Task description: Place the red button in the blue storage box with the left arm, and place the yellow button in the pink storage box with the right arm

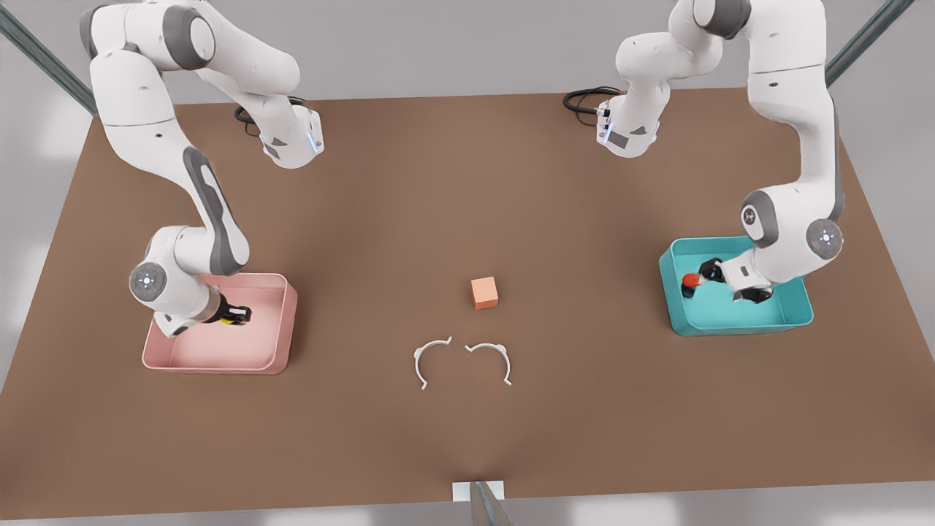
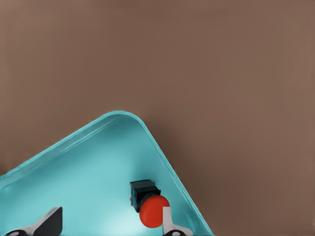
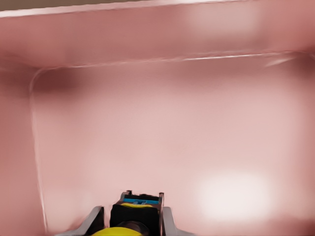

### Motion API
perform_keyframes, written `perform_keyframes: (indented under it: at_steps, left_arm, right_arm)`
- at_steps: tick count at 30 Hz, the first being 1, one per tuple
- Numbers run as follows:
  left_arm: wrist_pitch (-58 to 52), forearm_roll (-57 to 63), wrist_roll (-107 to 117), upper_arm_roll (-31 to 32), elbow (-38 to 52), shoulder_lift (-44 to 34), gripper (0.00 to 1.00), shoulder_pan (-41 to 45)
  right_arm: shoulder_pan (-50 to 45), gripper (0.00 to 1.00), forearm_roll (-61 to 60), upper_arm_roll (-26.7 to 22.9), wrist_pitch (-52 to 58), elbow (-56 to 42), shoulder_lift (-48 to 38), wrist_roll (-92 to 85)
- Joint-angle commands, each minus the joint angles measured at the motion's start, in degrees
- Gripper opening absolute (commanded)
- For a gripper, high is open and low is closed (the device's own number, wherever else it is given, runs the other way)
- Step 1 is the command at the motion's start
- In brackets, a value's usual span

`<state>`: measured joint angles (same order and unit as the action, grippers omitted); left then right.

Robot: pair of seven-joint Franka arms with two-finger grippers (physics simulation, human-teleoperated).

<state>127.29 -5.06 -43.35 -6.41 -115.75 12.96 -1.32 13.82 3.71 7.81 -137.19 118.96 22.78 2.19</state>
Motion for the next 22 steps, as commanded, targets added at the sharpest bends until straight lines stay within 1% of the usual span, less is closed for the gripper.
perform_keyframes:
  at_steps: [1, 3, 4, 5, 6, 7, 9, 10, 11, 12, 13, 14, 15, 17, 19, 22]
  left_arm:
    - [-11.25, 0.05, 8.69, 0.34, 6.66, -1.18, 1.00, 1.14]
    - [-19.08, 0.05, 23.73, 0.34, 16.15, -0.83, 1.00, 2.20]
    - [-24.01, 0.31, 29.54, 0.34, 22.93, -0.74, 1.00, 2.20]
    - [-28.22, 0.75, 36.66, 0.43, 27.67, -0.92, 1.00, 2.29]
    - [-34.47, 2.95, 42.11, 0.52, 32.69, -0.83, 1.00, 3.42]
    - [-38.07, 4.97, 44.49, 0.61, 34.19, -1.18, 1.00, 4.66]
    - [-38.34, 4.88, 44.49, 0.69, 33.75, -4.60, 1.00, 4.66]
    - [-38.34, 4.88, 44.49, 2.10, 33.75, -4.96, 1.00, 4.13]
    - [-38.34, 4.97, 44.49, 2.28, 33.75, -4.96, 1.00, 4.22]
    - [-38.34, 4.97, 44.49, 2.28, 33.75, -4.87, 1.00, 4.13]
    - [-38.34, 4.97, 44.49, 2.36, 33.84, -4.87, 1.00, 4.13]
    - [-38.34, 4.97, 44.49, 2.36, 33.84, -4.87, 1.00, 4.13]
    - [-38.34, 4.97, 44.58, 2.36, 33.92, -4.78, 1.00, 4.31]
    - [-38.34, 4.97, 44.58, 2.36, 34.19, -4.78, 1.00, 4.31]
    - [-38.34, 5.32, 44.58, 2.36, 34.10, -4.78, 1.00, 4.40]
    - [-38.34, 5.32, 44.58, 2.36, 34.19, -4.70, 1.00, 4.40]
  right_arm:
    - [0.33, 0.90, 0.16, 0.01, -1.41, -0.31, 1.04, -17.92]
    - [0.16, 0.94, 0.16, 0.01, -1.59, -1.27, 1.39, -17.84]
    - [-0.11, 0.97, 0.16, 0.10, -1.15, -2.15, 1.22, -17.66]
    - [-0.11, 1.00, 0.16, 1.50, -0.62, -3.20, -0.36, -17.48]
    - [-0.19, 1.00, 0.16, 2.91, 3.41, -5.92, -2.91, -17.31]
    - [-0.28, 1.00, 0.34, 6.33, 11.58, -9.62, -6.42, -11.43]
    - [-0.28, 1.00, 0.43, 11.08, 29.51, -22.54, -10.03, -7.91]
    - [-1.51, 1.00, 0.86, 10.82, 31.19, -23.60, -13.28, -6.06]
    - [-9.93, 1.00, 0.86, 3.19, 33.74, -23.33, -15.13, -2.29]
    - [-16.08, 1.00, 0.95, -2.69, 34.53, -23.94, -16.79, -1.40]
    - [-16.98, 1.00, 1.74, -3.68, 40.93, -27.63, -16.89, -0.53]
    - [-15.93, 1.00, 1.83, -3.77, 43.05, -30.26, -13.74, -0.35]
    - [-15.22, 1.00, 2.18, -2.98, 49.82, -41.08, -7.14, -0.43]
    - [-13.73, 1.00, 2.89, -1.57, 50.00, -40.82, -7.48, -0.43]
    - [-14.34, 1.00, 2.53, -1.92, 46.75, -40.82, -7.75, -3.69]
    - [-14.26, 1.00, 2.45, -2.10, 46.66, -41.26, -7.66, -3.42]
